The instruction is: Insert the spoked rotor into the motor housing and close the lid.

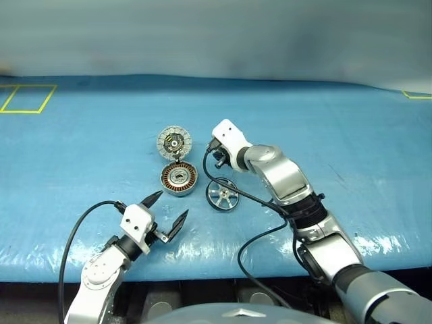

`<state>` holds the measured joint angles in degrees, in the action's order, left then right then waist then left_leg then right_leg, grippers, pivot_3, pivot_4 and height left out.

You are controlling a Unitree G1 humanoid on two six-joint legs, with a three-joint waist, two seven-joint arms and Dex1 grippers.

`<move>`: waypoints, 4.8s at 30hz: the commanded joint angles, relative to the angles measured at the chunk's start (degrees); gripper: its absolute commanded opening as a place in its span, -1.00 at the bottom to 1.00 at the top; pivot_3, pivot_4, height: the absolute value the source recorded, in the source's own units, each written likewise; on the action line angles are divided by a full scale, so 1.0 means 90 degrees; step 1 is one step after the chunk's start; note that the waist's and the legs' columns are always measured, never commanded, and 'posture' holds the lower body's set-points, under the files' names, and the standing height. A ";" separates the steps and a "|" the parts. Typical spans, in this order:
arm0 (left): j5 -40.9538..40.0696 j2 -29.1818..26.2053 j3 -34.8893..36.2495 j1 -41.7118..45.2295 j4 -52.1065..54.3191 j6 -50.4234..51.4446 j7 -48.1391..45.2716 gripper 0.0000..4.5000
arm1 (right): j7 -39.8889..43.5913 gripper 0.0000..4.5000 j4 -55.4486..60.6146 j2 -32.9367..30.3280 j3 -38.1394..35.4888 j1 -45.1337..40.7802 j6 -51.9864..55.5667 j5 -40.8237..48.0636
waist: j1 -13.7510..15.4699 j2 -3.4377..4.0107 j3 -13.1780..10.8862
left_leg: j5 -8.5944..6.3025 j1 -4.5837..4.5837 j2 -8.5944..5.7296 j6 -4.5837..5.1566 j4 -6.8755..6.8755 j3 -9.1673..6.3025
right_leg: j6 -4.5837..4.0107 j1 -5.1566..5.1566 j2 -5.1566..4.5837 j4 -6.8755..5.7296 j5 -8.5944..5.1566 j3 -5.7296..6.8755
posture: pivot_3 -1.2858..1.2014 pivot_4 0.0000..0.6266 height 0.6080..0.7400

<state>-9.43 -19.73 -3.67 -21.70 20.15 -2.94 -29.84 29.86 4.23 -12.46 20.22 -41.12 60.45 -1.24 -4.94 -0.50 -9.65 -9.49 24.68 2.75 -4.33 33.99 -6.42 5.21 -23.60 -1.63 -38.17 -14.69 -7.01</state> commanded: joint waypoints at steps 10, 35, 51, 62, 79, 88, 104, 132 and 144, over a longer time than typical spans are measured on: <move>-0.0011 0.0081 -0.0020 -0.0044 0.0042 -0.0136 0.0055 1.00 | -0.0249 -0.71 0.1114 0.0896 0.0463 0.0508 -0.0218 0.0547 | 0.0003 -0.0001 0.0000 | 0.0000 -0.0001 0.0000 0.0000 0.0005 0.0001 | 0.0000 0.0002 0.0000 0.0000 0.0000 0.0000 | 0.03 -0.52 1.00; -0.0016 0.0077 -0.0081 -0.0177 0.0146 -0.0109 0.0144 1.00 | -0.0804 -0.71 -0.0675 0.1722 0.0581 0.0881 -0.1011 0.0530 | 0.0000 -0.0003 0.0002 | 0.0000 -0.0002 0.0001 -0.0001 0.0005 0.0000 | -0.0001 0.0002 0.0000 0.0000 -0.0001 0.0001 | 0.03 -0.52 1.00; -0.0069 0.0058 -0.0116 -0.0117 0.0092 -0.0093 0.0071 1.00 | -0.0605 -0.03 0.1366 0.1692 -0.0235 0.1063 0.0367 0.1586 | 0.0003 -0.0002 0.0001 | 0.0000 -0.0001 0.0002 0.0000 0.0004 -0.0001 | -0.0001 0.0001 0.0000 0.0000 -0.0001 0.0000 | 0.03 -0.52 1.00; -0.0108 0.0030 -0.0163 0.0098 0.0005 -0.0017 -0.0087 1.00 | -0.1056 -0.99 0.0758 0.1438 0.0370 0.1066 -0.0526 0.1091 | -0.0002 -0.0003 0.0002 | 0.0000 -0.0001 0.0002 -0.0001 0.0003 0.0000 | -0.0003 0.0000 0.0000 0.0001 -0.0002 0.0001 | 0.03 -0.52 1.00; -0.0088 0.0014 -0.0071 -0.0090 0.0120 -0.0034 0.0002 1.00 | -0.0864 -0.99 -0.0437 0.1659 0.0430 0.0840 -0.1136 0.0972 | -0.0005 -0.0003 0.0001 | 0.0000 0.0000 0.0001 -0.0001 0.0001 0.0000 | -0.0002 0.0001 0.0000 0.0003 -0.0002 0.0001 | 0.03 -0.52 1.00; -0.0074 0.0038 -0.0054 -0.0141 0.0150 -0.0038 0.0057 1.00 | -0.0770 -0.99 -0.0484 0.1696 0.0496 0.0868 -0.1041 0.0956 | -0.0005 -0.0003 0.0001 | 0.0000 0.0000 0.0002 -0.0001 0.0002 0.0000 | -0.0003 0.0000 0.0000 0.0003 -0.0002 0.0000 | 0.03 -0.52 1.00; -0.0055 0.0066 -0.0134 -0.0199 0.0149 -0.0031 0.0134 1.00 | -0.1329 -0.99 -0.0780 0.1753 0.0241 0.1074 -0.0633 0.0813 | 0.0007 -0.0003 0.0002 | 0.0000 -0.0003 0.0002 -0.0001 0.0003 0.0000 | -0.0003 0.0003 0.0000 0.0003 -0.0002 0.0000 | 0.03 -0.52 1.00; -0.0012 0.0031 -0.0291 0.0017 -0.0029 -0.0072 0.0024 1.00 | -0.0282 -0.71 0.2975 -0.0877 -0.0912 0.1592 0.0774 0.1927 | 0.0052 -0.0005 0.0002 | 0.0000 0.0003 0.0001 -0.0001 0.0000 0.0000 | -0.0005 0.0001 -0.0001 0.0013 -0.0004 0.0000 | 0.03 -0.52 1.00; 0.0103 0.0083 -0.0295 -0.0016 -0.0112 -0.0166 0.0094 1.00 | -0.1144 0.56 0.3629 -0.0089 -0.1587 0.2006 0.3269 0.2223 | 0.0061 -0.0009 0.0003 | -0.0001 0.0005 0.0002 0.0000 0.0001 0.0002 | -0.0004 -0.0001 -0.0001 0.0015 -0.0003 -0.0001 | 0.03 -0.52 1.00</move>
<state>-8.89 -19.16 -6.19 -21.28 18.10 -3.17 -29.22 21.15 34.30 -14.48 8.29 -23.23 86.46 18.59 -4.40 -0.58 -9.63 -9.49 24.72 2.77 -4.33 33.99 -6.40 5.17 -23.60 -1.64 -38.03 -14.72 -7.01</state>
